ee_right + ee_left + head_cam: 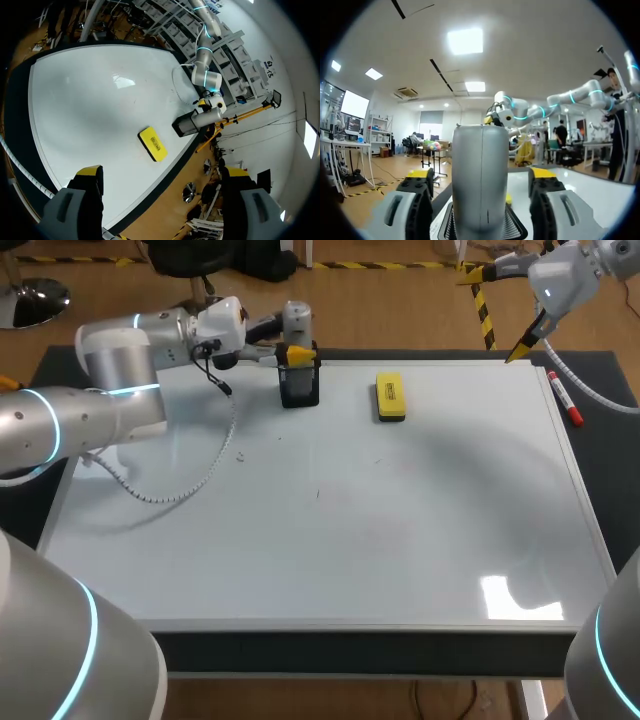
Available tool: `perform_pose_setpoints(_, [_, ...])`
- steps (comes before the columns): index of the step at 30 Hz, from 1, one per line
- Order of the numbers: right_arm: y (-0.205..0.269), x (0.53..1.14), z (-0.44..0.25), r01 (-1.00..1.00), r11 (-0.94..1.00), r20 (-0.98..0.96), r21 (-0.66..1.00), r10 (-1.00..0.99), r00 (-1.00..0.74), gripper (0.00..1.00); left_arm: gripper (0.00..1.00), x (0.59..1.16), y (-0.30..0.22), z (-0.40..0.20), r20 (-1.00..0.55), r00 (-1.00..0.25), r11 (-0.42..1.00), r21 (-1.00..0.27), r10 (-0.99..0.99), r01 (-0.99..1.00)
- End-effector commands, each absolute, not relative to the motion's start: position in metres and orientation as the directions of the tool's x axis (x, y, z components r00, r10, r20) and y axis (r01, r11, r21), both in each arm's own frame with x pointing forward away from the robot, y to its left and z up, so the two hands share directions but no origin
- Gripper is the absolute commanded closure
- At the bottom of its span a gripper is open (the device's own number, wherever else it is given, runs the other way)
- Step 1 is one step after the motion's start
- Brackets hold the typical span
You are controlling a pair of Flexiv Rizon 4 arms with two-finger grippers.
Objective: Pick up the inspection probe, press it on each red-marked spot on the whiteboard one by one, put down the probe, pick up the eraser, and wipe off all the red marks.
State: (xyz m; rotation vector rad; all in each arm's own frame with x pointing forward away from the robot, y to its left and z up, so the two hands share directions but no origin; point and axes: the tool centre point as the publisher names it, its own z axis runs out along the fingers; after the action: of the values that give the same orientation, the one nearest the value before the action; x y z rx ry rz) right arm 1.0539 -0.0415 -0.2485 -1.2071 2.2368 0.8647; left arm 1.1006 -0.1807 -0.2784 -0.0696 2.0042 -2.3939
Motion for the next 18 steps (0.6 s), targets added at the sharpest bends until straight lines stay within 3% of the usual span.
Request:
perform_pose_setpoints(1, [-0.042, 1.054, -0.248, -0.854, 0.419, -0.641, 0.308, -0.572, -0.512, 0.00, 0.00, 1.095, -0.180, -0.274, 0.021, -0.998, -0.167, -0.986, -0.053, -0.011])
perform_pose_setpoints(18, [-0.042, 1.054, -0.248, -0.854, 0.419, -0.641, 0.308, -0.572, -0.512, 0.00, 0.00, 1.089, -0.161, -0.255, 0.005, -0.994, -0.116, -0.993, -0.106, 0.007])
